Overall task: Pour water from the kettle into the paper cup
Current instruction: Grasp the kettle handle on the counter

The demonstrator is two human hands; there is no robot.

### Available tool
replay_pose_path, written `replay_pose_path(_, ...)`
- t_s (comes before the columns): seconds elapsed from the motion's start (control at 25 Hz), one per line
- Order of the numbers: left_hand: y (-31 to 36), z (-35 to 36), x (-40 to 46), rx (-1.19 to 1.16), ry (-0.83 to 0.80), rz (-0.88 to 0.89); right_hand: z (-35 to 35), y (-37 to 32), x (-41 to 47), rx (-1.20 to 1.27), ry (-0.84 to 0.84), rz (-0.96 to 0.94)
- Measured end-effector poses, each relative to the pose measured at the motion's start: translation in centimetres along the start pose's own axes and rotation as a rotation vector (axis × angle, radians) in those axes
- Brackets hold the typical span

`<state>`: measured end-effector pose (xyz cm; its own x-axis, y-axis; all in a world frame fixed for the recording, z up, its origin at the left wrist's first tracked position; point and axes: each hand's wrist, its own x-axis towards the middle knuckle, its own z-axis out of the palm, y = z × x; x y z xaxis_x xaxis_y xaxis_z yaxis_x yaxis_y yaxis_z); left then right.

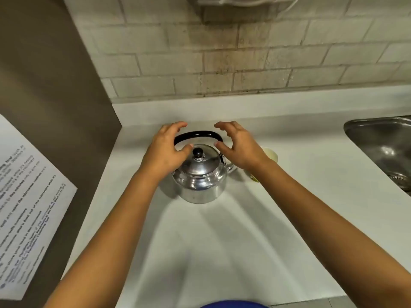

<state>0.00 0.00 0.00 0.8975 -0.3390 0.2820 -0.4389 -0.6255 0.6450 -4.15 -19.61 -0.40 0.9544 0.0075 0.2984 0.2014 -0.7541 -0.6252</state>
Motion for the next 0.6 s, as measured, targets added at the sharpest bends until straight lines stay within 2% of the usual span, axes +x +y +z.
replay_pose_path(0.16, -0.7, 0.9, 0.8, 0.057, -0.022, -0.014, 1.1, 0.6, 0.8, -0.006, -0.039, 0.031)
replay_pose_path(0.36, -0.8, 1.9, 1.5, -0.046, -0.007, -0.010, 1.9, 1.0, 1.7, 0.035, -0.038, -0.001)
replay_pose_path(0.6, -0.7, 2.3, 2.7, 0.095, 0.009, -0.036, 2.5, 1.2, 1.8, 0.040, -0.018, 0.049)
